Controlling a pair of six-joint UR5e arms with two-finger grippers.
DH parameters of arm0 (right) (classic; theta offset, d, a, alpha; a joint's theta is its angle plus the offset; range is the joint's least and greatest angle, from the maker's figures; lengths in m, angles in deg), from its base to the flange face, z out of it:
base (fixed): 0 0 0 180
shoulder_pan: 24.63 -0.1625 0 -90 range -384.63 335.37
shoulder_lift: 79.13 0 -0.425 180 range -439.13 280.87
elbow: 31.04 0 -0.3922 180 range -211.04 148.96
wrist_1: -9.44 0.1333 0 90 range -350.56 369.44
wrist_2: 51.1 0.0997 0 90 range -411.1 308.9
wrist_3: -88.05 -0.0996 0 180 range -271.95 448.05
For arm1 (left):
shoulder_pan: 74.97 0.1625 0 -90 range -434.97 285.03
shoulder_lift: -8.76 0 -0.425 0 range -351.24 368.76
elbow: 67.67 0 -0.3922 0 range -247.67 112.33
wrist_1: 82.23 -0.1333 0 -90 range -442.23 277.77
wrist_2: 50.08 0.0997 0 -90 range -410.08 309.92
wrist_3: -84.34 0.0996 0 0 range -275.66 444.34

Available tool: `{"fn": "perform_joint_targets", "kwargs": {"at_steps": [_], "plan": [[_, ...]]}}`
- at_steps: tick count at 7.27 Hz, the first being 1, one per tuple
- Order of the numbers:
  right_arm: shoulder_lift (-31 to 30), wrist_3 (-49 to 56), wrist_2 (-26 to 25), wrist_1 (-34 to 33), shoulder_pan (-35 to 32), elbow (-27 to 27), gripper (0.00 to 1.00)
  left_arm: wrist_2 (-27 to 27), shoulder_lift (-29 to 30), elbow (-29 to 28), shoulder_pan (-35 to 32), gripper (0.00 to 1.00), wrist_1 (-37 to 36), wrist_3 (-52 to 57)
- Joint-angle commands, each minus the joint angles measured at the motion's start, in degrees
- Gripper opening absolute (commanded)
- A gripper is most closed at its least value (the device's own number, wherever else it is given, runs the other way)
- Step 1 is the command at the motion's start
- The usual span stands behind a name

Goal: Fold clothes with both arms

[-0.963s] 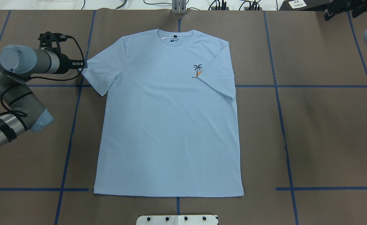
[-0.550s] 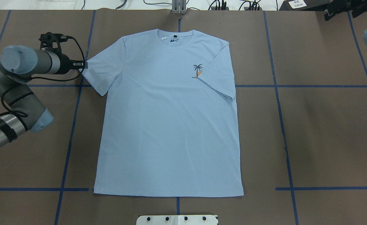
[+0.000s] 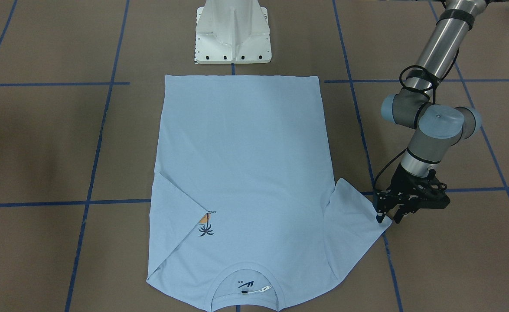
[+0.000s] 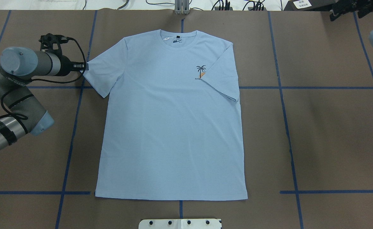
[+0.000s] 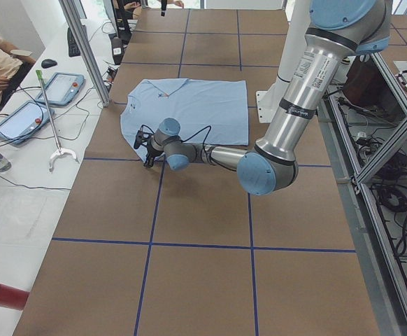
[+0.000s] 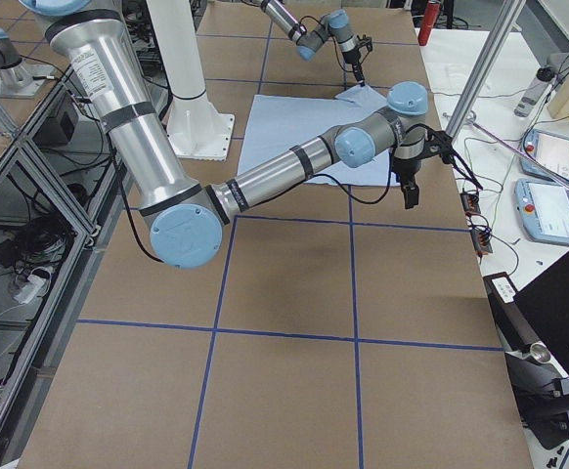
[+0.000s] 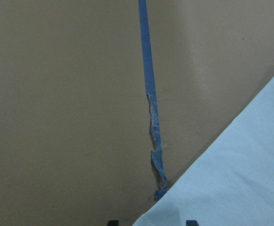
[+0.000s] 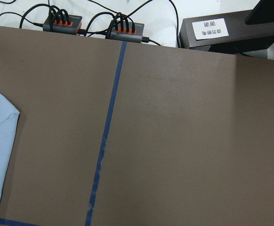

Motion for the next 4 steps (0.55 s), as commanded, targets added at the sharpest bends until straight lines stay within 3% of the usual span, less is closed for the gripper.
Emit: {"fn": "perform_joint_targets", "kwargs": {"at_steps": [1, 4], "plan": [[0.0, 0.0, 0.0, 0.0, 0.0, 0.0, 1.00, 0.1, 0.0, 0.0, 0.0, 0.57, 0.0, 0.0], [0.0, 0.0, 0.0, 0.0, 0.0, 0.1, 1.00, 0.1, -0.1, 0.0, 0.2, 0.50, 0.1, -0.1]]}}
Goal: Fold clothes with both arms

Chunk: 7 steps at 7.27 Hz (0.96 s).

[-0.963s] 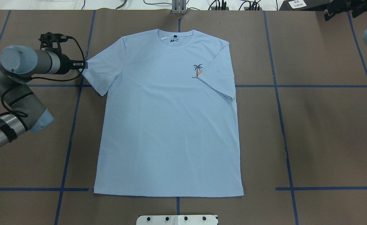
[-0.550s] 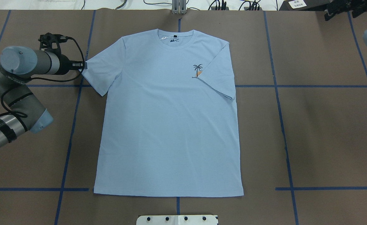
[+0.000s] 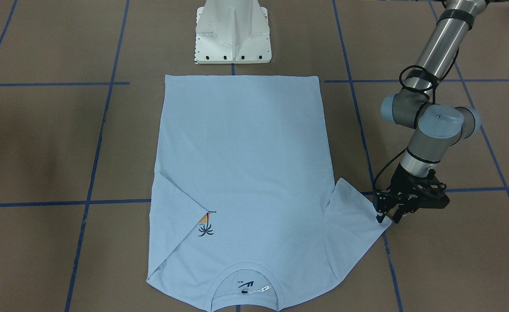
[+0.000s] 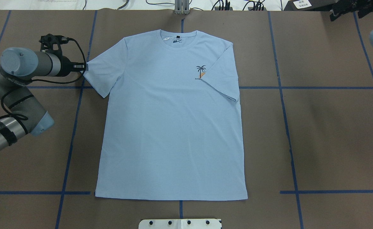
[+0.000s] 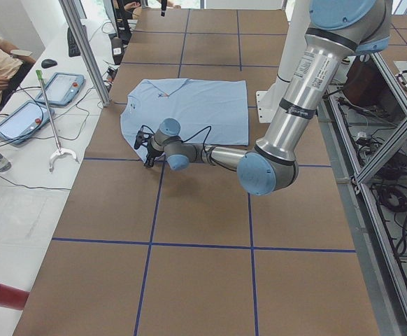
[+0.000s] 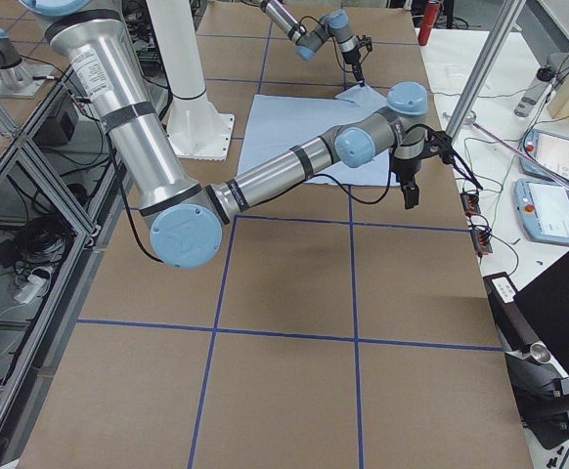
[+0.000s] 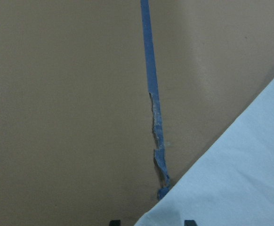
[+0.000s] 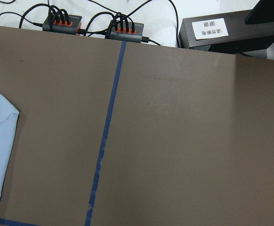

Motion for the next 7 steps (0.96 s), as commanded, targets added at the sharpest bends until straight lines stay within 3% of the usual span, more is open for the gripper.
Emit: {"fn": "perform_joint_targets", "kwargs": {"at_steps": [1, 5, 7], "plan": [[0.0, 0.0, 0.0, 0.0, 0.0, 0.1, 1.00, 0.0, 0.0, 0.0, 0.0, 0.50, 0.0, 0.0], [0.0, 0.0, 0.0, 0.0, 0.0, 0.0, 1.00, 0.1, 0.0, 0.1, 0.0, 0.49, 0.0, 0.0], [0.0, 0.0, 0.0, 0.0, 0.0, 0.1, 1.00, 0.1, 0.0, 0.1, 0.0, 0.39, 0.1, -0.1]]}}
